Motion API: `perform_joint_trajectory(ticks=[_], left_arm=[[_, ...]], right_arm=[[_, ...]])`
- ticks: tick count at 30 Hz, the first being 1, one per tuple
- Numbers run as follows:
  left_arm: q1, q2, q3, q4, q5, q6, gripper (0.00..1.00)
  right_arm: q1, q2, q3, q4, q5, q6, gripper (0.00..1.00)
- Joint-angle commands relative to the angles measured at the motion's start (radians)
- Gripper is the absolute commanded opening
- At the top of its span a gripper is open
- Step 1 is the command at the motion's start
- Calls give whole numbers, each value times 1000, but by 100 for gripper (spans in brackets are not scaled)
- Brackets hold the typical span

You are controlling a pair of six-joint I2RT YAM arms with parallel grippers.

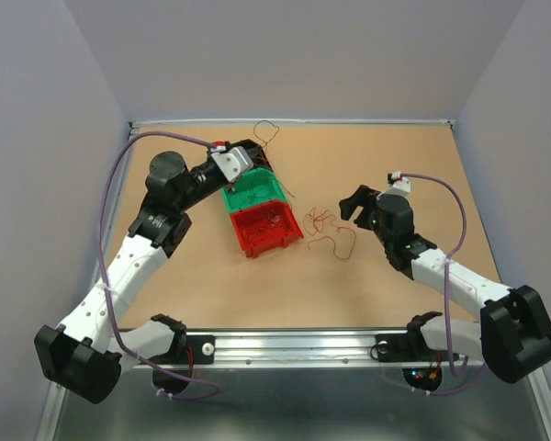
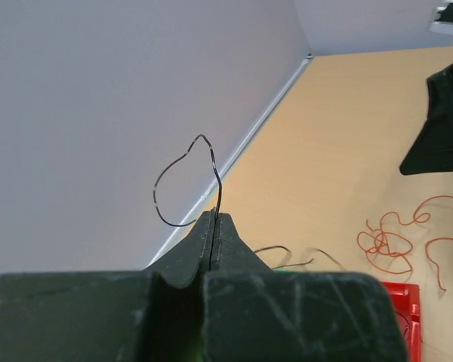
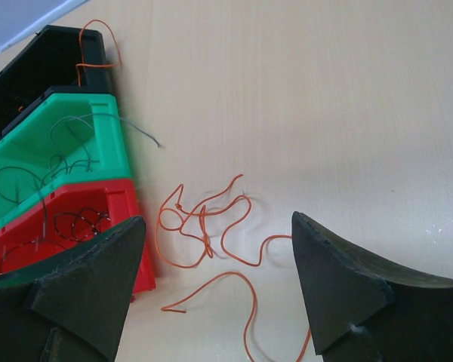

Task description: Untangle the cables

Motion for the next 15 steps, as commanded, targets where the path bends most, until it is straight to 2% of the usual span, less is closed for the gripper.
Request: perform_joint_trajectory(ticks=[1, 15], left_arm=[[-12, -60, -25, 12, 110, -20, 0], [-60, -149, -182, -15, 101, 16, 0]], right_arm=[[-6, -24, -2, 50, -15, -16, 83], [-6, -27, -5, 55, -42, -16, 84]])
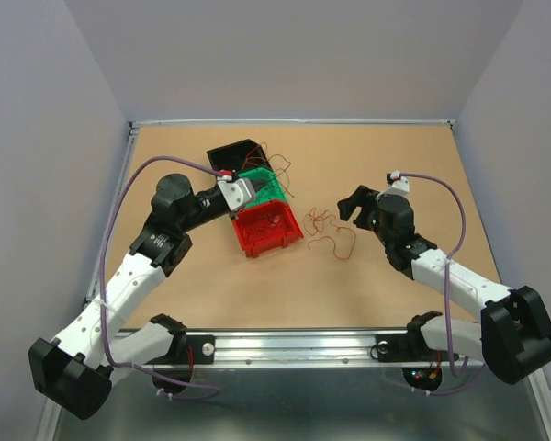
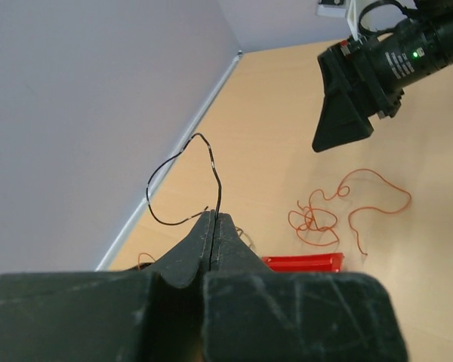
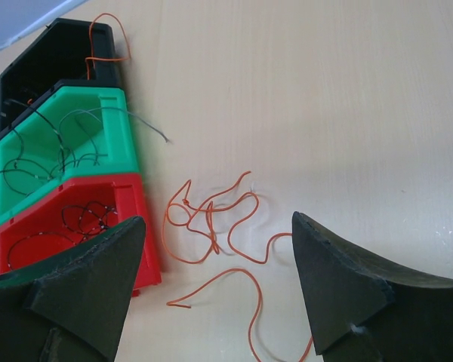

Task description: Untangle the cables

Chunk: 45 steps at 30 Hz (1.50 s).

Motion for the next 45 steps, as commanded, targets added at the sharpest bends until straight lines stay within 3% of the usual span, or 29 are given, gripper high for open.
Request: perform_joint_trajectory(ticks=[1, 12, 18, 23, 28, 34, 37, 40, 45], left_arm=[[-7, -26, -31, 21, -9, 24, 0], [-22, 2, -117, -77, -41, 129, 0], [-48, 71, -70, -353, -73, 279, 0], [-50, 132, -44, -491, -110, 394, 0], [-55, 331, 43, -551, -145, 383, 0], [-78, 603, 171, -562, -211, 328, 0], [-78, 667, 194, -539, -243, 314, 0], [-78, 665, 168, -481, -283, 304, 5], [-78, 560, 134, -453, -297, 294, 25]], right_arm=[[-6, -25, -5, 53, -18, -11, 84], [-6, -37, -10, 53, -30, -11, 84], [-6, -40, -10, 54, -37, -13, 84], [-6, -29, -2, 56, -56, -16, 84], [-6, 7, 16, 44, -93, -34, 84], [-6, 95, 92, -35, -126, -54, 97], [-4, 162, 131, -70, -146, -62, 100], [-1, 218, 155, -82, -168, -71, 100], [68, 285, 217, -127, -102, -123, 100]])
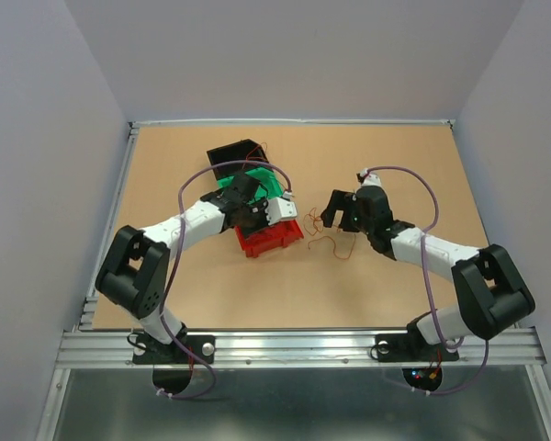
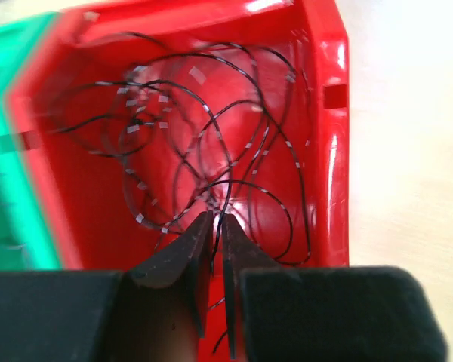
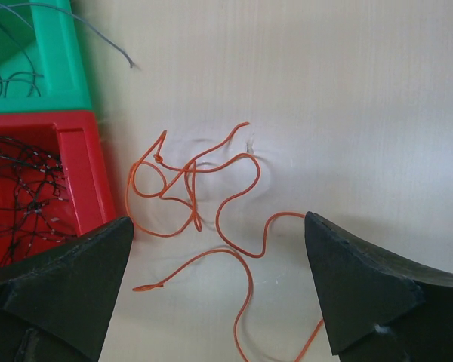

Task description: Untangle the cables

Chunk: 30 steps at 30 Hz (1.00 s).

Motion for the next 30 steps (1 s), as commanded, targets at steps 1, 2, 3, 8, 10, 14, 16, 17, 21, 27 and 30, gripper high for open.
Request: perform_joint_trajectory(ticks=[1, 2, 3, 8, 10, 14, 16, 17, 21, 27, 30], left_arm=[[-4, -150, -15, 43, -19, -18, 28], [-5, -169, -20, 43, -23, -18, 33], [-4, -185, -21, 42, -23, -19, 35], [-4, -293, -38, 19, -35, -19, 48], [-4, -331, -43, 14, -42, -18, 52], [-2, -396, -53, 29, -41, -31, 56], [-2, -423, -56, 37, -32, -38, 58], [-1, -431, -56, 39, -23, -45, 58], [4, -462, -64, 81, -50, -99, 58], [30, -509, -128, 248, -136, -220, 58], [82, -540, -145, 308, -161, -278, 59]], right_arm=[[69, 47, 107, -36, 65, -60, 100], [82, 59, 130, -44, 81, -72, 100], [91, 78, 144, -53, 98, -75, 100], [161, 199, 231, -128, 196, -109, 100], [188, 249, 257, -151, 254, -115, 100], [200, 344, 317, -243, 359, -95, 100], [200, 380, 345, -286, 365, -86, 98], [200, 410, 354, -300, 356, -75, 92], [200, 403, 371, -338, 371, -61, 39], [202, 251, 397, -323, 356, -124, 1], [200, 242, 455, -323, 300, -164, 1]])
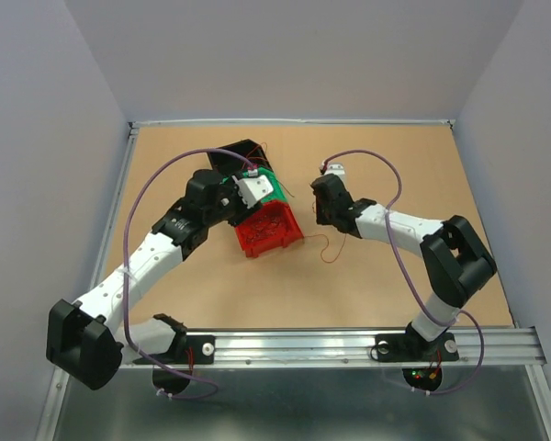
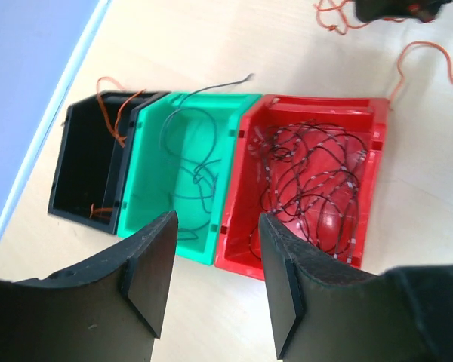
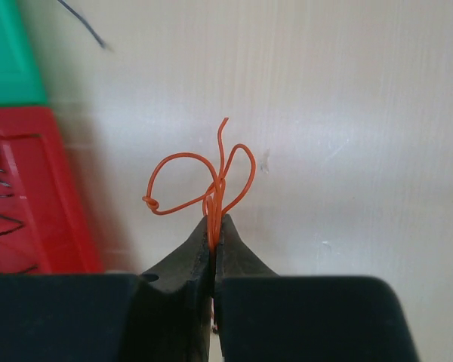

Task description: Untangle the cables

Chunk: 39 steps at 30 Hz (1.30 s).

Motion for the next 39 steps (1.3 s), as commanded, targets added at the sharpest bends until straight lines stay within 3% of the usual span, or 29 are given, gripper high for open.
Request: perform_joint_trajectory(ticks=[1, 10, 18, 28, 33, 39], left_arm=[[65, -77, -34, 170, -53, -132, 59], [238, -161, -164, 414, -58, -231, 65], [347, -147, -215, 517, 13, -287, 68], [418, 69, -172, 590, 25, -321, 69], [490, 97, -172, 635, 71, -359, 69], [555, 102, -175, 655, 112, -390, 69]], right_arm=[[-1, -49, 146, 6, -66, -70, 1], [1, 17, 431, 17, -123, -188, 1], [-1, 152, 810, 27, -206, -277, 1], [-1, 484, 1330, 66, -283, -375, 1], [-1, 617, 1424, 98, -371, -352, 1], [-1, 690, 1331, 224, -540, -287, 0]])
